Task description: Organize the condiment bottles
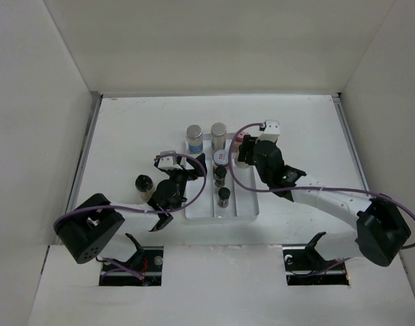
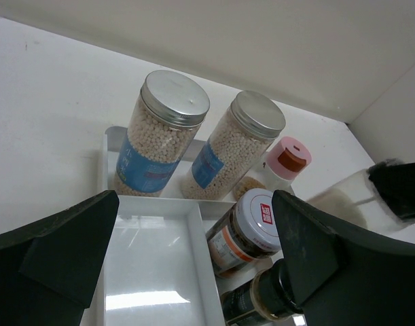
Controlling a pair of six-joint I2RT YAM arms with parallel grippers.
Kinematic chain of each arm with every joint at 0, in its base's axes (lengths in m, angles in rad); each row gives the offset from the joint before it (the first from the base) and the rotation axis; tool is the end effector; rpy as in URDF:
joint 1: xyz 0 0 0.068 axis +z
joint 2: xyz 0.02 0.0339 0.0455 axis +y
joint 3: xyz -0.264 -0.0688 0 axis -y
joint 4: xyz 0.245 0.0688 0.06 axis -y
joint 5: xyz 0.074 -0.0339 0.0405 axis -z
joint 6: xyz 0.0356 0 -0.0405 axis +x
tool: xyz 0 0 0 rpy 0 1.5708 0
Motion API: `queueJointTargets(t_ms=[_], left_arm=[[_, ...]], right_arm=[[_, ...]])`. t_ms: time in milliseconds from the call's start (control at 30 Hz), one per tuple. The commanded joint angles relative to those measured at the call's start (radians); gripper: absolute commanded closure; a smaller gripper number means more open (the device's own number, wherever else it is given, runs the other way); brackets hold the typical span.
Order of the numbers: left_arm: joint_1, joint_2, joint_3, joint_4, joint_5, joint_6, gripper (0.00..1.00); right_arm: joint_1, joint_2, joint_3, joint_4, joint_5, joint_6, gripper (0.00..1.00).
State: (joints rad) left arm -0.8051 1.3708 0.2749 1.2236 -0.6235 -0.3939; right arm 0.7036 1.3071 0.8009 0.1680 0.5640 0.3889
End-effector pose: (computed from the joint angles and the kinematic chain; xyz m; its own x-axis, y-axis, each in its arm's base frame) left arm 0.1779 -0.1550 0.1949 0.0109 -0.4609 -0.8874 0.2037 0.8698 -0.4493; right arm 0.2355 0.1749 0.2675 -0.2956 0.1694 -0.9402 -0.0542 0.9796 0.1936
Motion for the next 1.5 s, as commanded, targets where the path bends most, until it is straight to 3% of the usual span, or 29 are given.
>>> queueJointTargets(t_ms=[0,200,333,533,667,967,1167,1300,1467], left_arm=[[0.008,-0.019,0.018,0.05,0.002,-0.011,0.0],[0.004,-0.022,0.018,0.05,0.001,-0.011,0.0],[0.01,-0.013,0.021,0.048,-0.015,-0.01,0.0],[0.036,-0.082,0.059,-0.056,-0.042,-0.008,0.0],[0.037,-0.211,0.122,-0.31,-0.111,-0.002,0.0],[0.07,-0.587,0.323,-1.269,-0.267,-0.04,0.0],[0.151,-0.63,0.377,-1.758,-0.225,-0.288,0.11],[0.209,-0.599,0.35,-1.82,-0.159,-0.352,0.11],[0.24,-0.52,0.32,-1.759,-0.208,-0.361,0.11]], right_arm=[[0.026,0.027,0.014,0.111,0.008,0.014,0.56],[0.038,0.129,-0.023,0.157,0.026,0.012,0.54],[0.041,0.152,-0.048,0.197,0.073,-0.002,0.42],[0.05,0.037,-0.078,0.188,0.057,-0.01,0.06],[0.05,-0.127,-0.138,0.15,0.037,0.005,0.0],[0.024,-0.347,-0.296,0.1,-0.016,0.109,0.02],[0.033,-0.333,-0.308,0.122,-0.067,0.125,0.0],[0.033,-0.345,-0.316,0.131,-0.085,0.13,0.0],[0.035,-0.365,-0.325,0.136,-0.099,0.133,0.0]])
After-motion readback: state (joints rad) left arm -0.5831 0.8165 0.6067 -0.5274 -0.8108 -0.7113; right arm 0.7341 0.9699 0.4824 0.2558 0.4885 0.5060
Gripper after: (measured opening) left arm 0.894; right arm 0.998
